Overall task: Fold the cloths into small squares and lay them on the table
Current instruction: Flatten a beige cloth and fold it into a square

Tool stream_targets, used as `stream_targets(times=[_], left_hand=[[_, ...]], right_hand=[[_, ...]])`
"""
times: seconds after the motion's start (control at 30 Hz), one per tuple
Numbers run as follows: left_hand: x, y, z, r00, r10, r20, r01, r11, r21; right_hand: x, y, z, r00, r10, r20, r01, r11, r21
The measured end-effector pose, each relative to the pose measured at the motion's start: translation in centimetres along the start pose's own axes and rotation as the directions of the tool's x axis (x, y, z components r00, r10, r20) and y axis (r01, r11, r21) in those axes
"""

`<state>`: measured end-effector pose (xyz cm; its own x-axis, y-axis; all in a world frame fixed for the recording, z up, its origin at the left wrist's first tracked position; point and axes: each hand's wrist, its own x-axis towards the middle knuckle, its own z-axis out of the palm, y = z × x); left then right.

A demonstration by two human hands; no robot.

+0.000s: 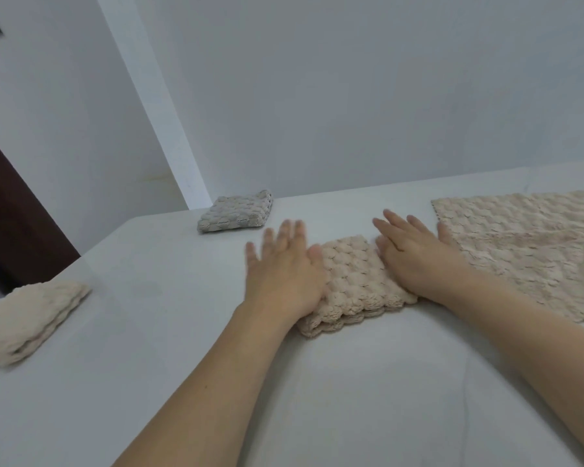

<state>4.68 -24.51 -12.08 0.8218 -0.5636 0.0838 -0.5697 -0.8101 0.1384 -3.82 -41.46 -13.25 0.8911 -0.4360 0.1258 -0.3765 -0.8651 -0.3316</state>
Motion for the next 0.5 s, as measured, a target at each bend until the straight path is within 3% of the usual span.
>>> stream_targets(times=[0.07,0.17,0.23,0.3,0.37,0.4,0.47,0.5], left_hand=[[0.0,0.7,0.7,0.986,0.117,0.116,-0.117,0.993,-0.005],[0.3,-1.3,1.1,0.976,-0.015,0.218,0.013,1.000,0.008],[0.3,-2.7,0.6,0.968,-0.156,0.197,0.153,0.988,0.028],[0.2,-2.7,0.0,0.979,-0.189,0.073,0.185,0.981,0.058],[0.0,-1.1,-0.1,0.998,-0.062,-0.013,0.062,0.998,-0.005],[-0.1,-0.1,0.1,0.999,0.029,0.013,-0.028,0.999,-0.045],[-0.1,0.6,0.8,0.984,0.118,0.132,-0.112,0.992,-0.049],[0.1,0.2,1.1,0.980,0.095,0.175,-0.091,0.995,-0.034]], right_hand=[[0.0,-0.9,0.2,0.990,-0.096,0.105,0.093,0.995,0.030],[-0.1,-0.2,0.4,0.974,-0.047,0.221,0.069,0.993,-0.092],[-0.2,0.9,0.2,0.980,0.046,0.195,-0.017,0.989,-0.146],[-0.2,1.1,0.0,0.994,0.073,0.087,-0.059,0.986,-0.155],[-0.1,0.2,-0.1,1.000,0.020,-0.019,-0.021,0.999,-0.037],[-0.2,-0.5,-0.2,1.000,-0.029,-0.005,0.029,0.999,0.022],[-0.2,-1.4,0.1,0.984,-0.134,0.116,0.134,0.991,0.015],[-0.3,-1.3,0.3,0.975,-0.135,0.179,0.143,0.989,-0.034]])
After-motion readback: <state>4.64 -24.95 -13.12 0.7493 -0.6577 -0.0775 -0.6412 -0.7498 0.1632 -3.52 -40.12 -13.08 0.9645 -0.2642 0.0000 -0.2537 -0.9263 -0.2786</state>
